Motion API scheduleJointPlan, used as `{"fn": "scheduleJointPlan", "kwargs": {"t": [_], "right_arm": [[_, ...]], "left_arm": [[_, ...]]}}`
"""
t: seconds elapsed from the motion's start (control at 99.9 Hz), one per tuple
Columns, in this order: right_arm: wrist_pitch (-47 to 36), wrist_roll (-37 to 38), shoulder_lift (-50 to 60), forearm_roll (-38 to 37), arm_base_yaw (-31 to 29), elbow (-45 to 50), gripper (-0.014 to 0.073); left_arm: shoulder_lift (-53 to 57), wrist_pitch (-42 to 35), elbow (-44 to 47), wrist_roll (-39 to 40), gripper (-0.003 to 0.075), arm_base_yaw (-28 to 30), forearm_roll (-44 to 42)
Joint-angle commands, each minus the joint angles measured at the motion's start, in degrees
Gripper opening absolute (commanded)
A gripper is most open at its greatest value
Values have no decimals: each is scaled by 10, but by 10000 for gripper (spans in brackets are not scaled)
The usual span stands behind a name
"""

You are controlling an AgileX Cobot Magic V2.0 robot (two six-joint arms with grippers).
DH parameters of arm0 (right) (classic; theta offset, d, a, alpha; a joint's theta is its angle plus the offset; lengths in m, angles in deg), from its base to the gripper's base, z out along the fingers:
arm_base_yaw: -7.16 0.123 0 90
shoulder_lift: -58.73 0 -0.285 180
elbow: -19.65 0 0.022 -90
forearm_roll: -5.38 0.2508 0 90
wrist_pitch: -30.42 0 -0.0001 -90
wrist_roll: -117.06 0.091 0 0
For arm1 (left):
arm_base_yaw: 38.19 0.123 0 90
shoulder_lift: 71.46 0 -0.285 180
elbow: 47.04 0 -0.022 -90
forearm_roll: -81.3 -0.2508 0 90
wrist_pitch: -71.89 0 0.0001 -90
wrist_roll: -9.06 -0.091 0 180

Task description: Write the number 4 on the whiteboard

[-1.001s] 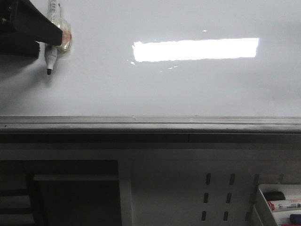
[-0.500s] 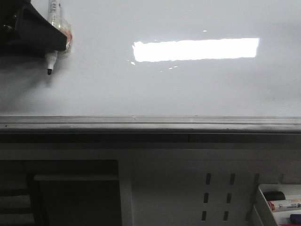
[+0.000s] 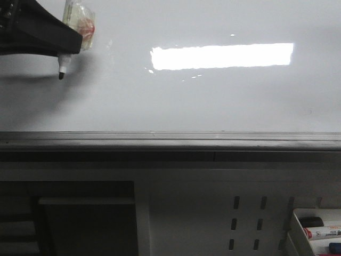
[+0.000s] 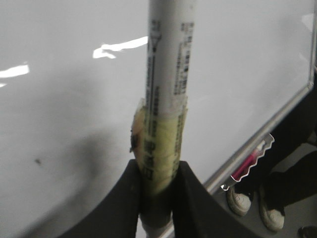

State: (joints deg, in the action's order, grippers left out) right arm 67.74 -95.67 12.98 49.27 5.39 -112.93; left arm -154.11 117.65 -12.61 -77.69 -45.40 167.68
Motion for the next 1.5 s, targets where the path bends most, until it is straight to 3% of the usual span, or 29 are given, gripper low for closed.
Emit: {"fn": "scheduleJointPlan", "kwargs": {"t": [0.0,0.19,0.38,0.59,0.84,1.041,1.491], "right_arm": [[23,-66,-15,68,0,-31,426],[144,-204,-69,213,0,-87,363],[254,-218,-140,215,0,-156,344],[274,-218,-190,205,53,-204,344],[202,-170,-234,122,169,-257,344],[189,-159,-290,117,233,-296,344],[198,-154,-361,111,260,-321,339]], "left_arm": [[46,32,-17,-6,-21,-19,-31],[81,-23,-17,27,-21,-130,-147],[82,-129,-17,108,-21,-255,-278],[77,-204,-17,128,-21,-341,-309],[68,-227,-17,129,-21,-360,-309],[68,-230,-17,129,-20,-360,-309],[68,-245,-17,128,-20,-360,-316]]}}
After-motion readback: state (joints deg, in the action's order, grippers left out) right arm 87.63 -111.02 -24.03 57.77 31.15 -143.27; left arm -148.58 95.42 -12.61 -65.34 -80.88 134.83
